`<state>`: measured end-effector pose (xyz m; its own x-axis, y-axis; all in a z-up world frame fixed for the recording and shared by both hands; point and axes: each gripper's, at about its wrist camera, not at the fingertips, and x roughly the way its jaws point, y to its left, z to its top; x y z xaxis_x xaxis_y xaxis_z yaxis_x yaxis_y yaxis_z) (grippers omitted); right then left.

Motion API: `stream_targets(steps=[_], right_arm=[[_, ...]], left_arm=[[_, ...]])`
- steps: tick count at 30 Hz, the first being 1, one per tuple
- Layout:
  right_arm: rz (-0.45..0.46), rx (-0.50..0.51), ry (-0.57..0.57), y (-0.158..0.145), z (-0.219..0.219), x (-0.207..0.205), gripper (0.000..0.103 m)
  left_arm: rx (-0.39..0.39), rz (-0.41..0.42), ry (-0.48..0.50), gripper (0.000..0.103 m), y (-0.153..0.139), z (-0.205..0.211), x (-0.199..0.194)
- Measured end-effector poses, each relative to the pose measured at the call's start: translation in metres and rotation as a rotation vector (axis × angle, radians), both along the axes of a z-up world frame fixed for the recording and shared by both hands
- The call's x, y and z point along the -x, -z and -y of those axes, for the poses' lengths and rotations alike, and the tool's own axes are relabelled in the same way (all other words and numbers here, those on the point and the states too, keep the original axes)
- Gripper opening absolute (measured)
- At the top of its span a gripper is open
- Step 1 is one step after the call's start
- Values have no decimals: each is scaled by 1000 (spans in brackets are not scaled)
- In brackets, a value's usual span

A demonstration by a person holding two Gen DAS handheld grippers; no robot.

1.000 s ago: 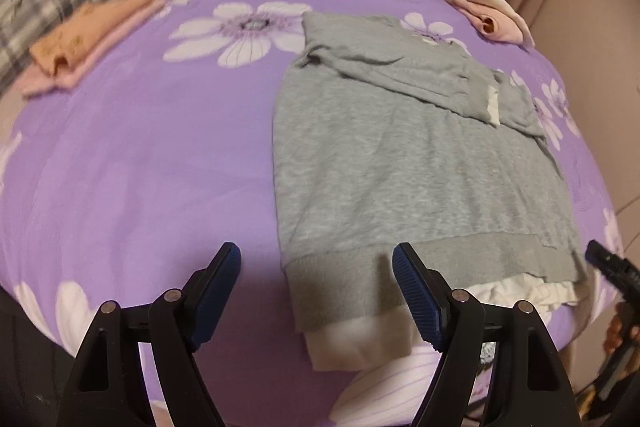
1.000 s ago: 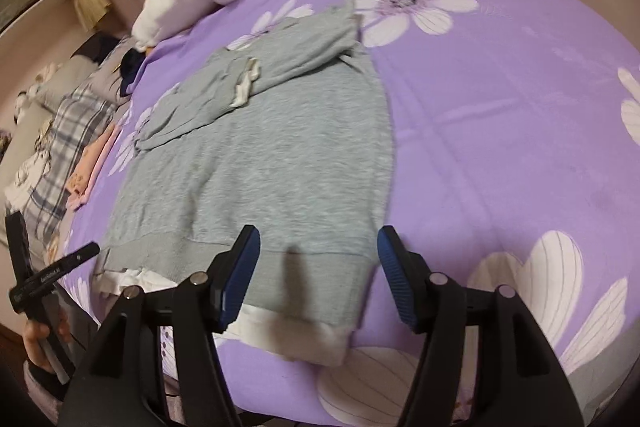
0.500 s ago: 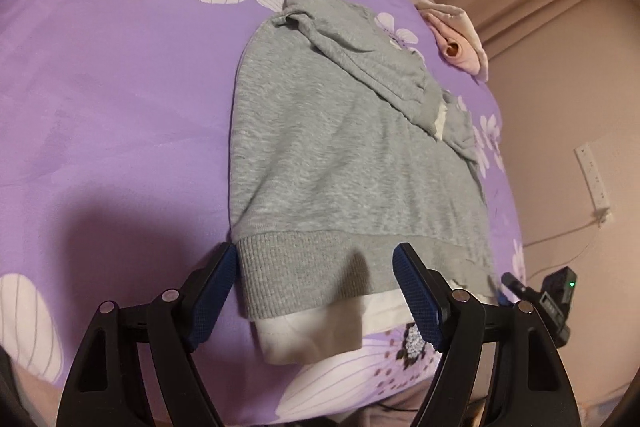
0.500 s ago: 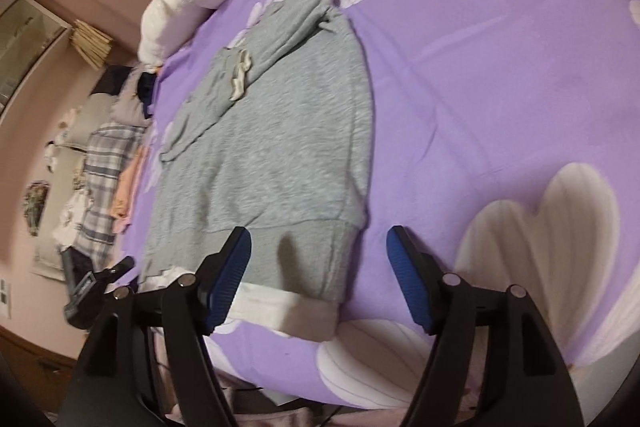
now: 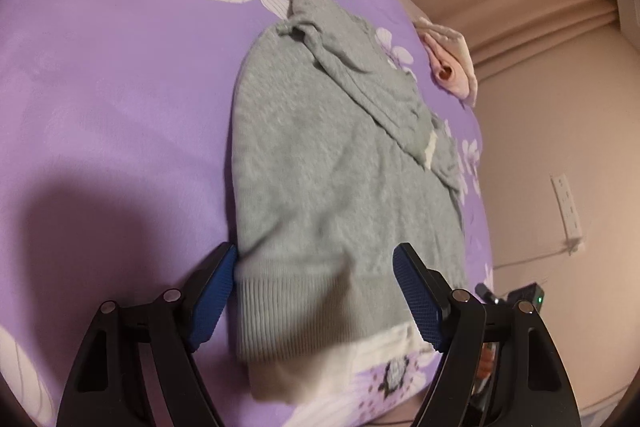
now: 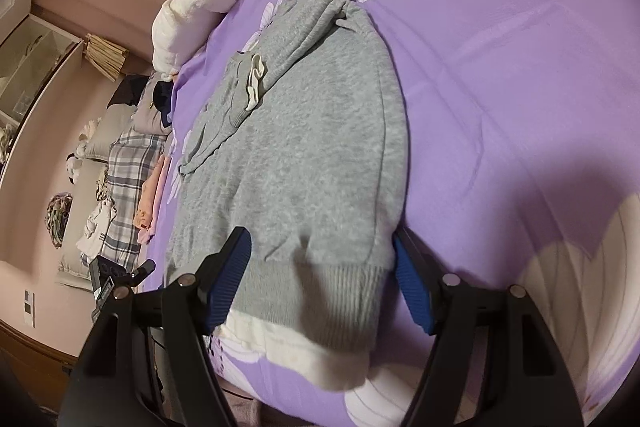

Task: Fold small clothes
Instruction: 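Move both grippers to the sweatshirt's hem, then grasp the ribbed hem with the left gripper while the right gripper grasps it too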

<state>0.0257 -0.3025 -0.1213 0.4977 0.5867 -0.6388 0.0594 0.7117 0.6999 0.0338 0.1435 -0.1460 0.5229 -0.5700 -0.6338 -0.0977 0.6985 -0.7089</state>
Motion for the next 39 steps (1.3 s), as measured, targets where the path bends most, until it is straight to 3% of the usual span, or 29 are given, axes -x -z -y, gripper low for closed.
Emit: stream_targets(steps=[7, 17, 22, 30, 33, 35, 37, 39], right_arm=[[0, 2, -5, 1, -3, -22, 71], [-3, 17, -53, 0, -11, -24, 71], [-31, -25, -62, 1, -6, -11, 70], [-39, -48, -60, 3, -9, -6, 69], [-26, -8, -56, 2, -15, -11, 60], [-22, 21, -50, 2, -18, -14, 49], [-24, 48, -39, 4, -20, -15, 38], [-20, 61, -32, 4, -18, -16, 28]], left_arm=[[-19, -3, -19, 78, -1, -1, -20], [82, -16, 50, 78, 2, -4, -6], [162, -42, 67, 78, 4, -7, 11], [133, -48, 61, 78, 3, 1, 3], [90, -45, 46, 77, 2, 7, -3], [63, -50, 35, 67, 1, 8, -4], [31, -62, 15, 43, 1, 7, -4], [27, -76, -3, 33, 4, 4, -3]])
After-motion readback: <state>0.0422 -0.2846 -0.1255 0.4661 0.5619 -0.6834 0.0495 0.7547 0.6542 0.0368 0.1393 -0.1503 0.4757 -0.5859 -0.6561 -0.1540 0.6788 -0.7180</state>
